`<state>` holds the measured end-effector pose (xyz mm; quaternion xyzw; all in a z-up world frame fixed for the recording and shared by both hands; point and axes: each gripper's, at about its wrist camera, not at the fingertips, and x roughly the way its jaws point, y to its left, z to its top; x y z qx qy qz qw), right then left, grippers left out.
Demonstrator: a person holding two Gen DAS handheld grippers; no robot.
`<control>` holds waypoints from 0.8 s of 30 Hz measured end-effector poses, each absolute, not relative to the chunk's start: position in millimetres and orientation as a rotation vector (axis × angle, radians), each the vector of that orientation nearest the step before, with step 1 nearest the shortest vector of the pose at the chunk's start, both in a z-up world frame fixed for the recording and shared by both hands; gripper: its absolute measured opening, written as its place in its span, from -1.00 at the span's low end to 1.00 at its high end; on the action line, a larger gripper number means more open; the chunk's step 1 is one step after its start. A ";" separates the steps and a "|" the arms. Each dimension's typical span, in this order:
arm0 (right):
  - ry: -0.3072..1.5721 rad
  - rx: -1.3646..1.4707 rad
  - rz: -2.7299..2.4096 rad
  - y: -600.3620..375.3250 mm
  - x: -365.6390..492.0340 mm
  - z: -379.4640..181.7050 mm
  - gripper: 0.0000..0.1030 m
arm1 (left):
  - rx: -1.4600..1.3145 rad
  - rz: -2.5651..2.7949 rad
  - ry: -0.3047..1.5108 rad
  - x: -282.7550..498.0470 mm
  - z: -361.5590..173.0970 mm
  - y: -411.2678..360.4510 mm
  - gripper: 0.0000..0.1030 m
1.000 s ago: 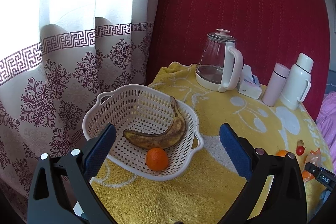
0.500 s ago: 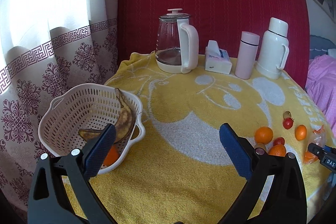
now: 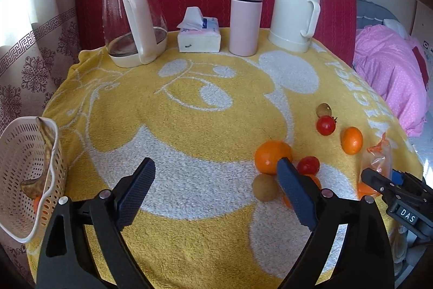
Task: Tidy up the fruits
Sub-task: 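Grasp a large orange on the towel with the left tool while the right tool holds the bag, then lift the orange and carry it over the white basket with the left tool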
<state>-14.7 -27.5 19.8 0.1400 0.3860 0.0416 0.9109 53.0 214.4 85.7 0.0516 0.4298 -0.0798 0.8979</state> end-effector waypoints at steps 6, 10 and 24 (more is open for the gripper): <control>0.799 0.300 0.095 -28.1 -13.9 18.2 0.05 | 0.107 -0.227 0.943 68.0 72.2 187.4 0.59; 0.802 0.305 0.098 -28.8 -12.9 17.6 0.05 | 0.090 -0.264 0.985 79.0 61.3 174.5 0.40; 0.802 0.309 0.100 -29.2 -12.8 17.0 0.06 | 0.048 -0.321 1.034 95.9 36.6 164.5 -0.13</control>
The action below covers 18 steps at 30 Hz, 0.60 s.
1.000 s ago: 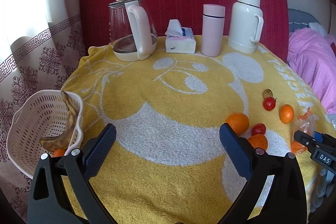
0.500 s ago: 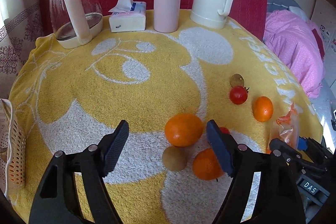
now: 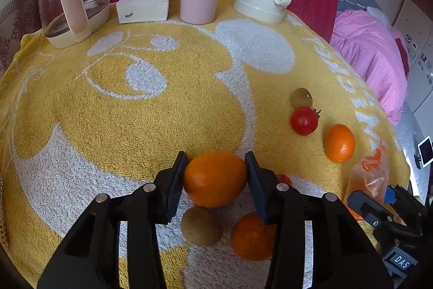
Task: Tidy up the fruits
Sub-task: 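Lift the orange and carry it over the white basket with the left tool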
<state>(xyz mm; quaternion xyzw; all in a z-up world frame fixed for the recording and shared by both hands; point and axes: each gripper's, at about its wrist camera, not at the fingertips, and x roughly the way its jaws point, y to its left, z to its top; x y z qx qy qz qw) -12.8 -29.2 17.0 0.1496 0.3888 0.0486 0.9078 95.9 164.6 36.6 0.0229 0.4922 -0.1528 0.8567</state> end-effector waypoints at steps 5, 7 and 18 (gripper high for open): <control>0.802 0.309 0.100 -29.3 -12.7 17.0 0.06 | 0.075 -0.315 1.012 88.7 39.0 163.1 -0.13; 0.802 0.309 0.100 -29.2 -12.7 16.8 0.06 | 0.079 -0.312 1.001 84.2 42.2 164.0 -0.13; 0.803 0.309 0.100 -29.1 -12.7 16.7 0.06 | 0.058 -0.267 0.921 67.0 72.7 187.0 -0.13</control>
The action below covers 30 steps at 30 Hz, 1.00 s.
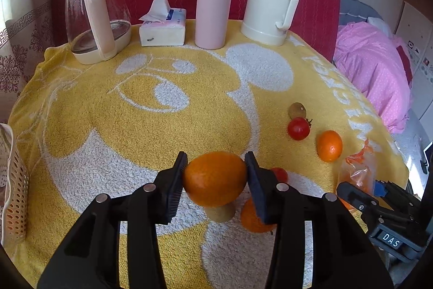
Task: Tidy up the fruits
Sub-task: 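Lift the orange and carry it over the white basket with the left tool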
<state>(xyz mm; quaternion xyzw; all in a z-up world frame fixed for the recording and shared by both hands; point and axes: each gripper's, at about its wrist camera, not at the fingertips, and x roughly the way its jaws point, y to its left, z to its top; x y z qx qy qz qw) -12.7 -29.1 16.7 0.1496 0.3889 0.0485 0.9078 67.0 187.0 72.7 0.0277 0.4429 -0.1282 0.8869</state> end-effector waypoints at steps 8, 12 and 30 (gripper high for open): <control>0.803 0.309 0.100 -29.1 -12.6 16.6 0.06 | 0.051 -0.195 0.862 53.7 93.1 209.0 -0.13; 0.803 0.310 0.100 -29.1 -12.8 16.7 0.06 | 0.062 -0.162 0.829 44.9 102.4 216.5 -0.13; 0.827 0.342 0.110 -31.7 -9.4 11.0 0.13 | 0.055 -0.030 0.711 11.1 143.1 264.7 -0.13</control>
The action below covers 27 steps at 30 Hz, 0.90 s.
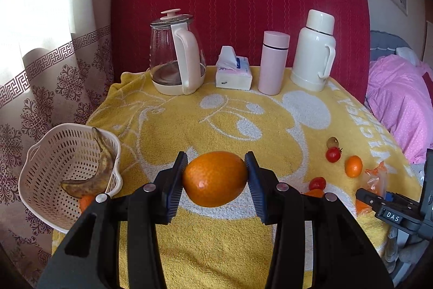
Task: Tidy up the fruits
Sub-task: 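Lift the orange and carry it over the white basket with the left tool, then lower the orange into the basket and open the left tool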
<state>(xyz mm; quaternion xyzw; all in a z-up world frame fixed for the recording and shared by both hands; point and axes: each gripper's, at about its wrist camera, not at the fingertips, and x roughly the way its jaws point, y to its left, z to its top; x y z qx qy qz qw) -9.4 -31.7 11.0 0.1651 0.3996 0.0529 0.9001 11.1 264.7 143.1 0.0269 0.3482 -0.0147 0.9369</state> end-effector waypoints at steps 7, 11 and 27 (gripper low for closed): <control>0.827 0.343 0.110 -31.6 -9.6 10.9 0.13 | 0.010 0.052 0.683 1.9 155.9 303.3 -0.13; 0.828 0.343 0.110 -32.0 -9.2 11.1 0.13 | -0.016 0.118 0.664 -2.6 163.2 330.4 -0.13; 0.829 0.349 0.111 -32.0 -9.3 10.1 0.13 | -0.124 0.342 0.635 -15.7 161.8 426.4 -0.13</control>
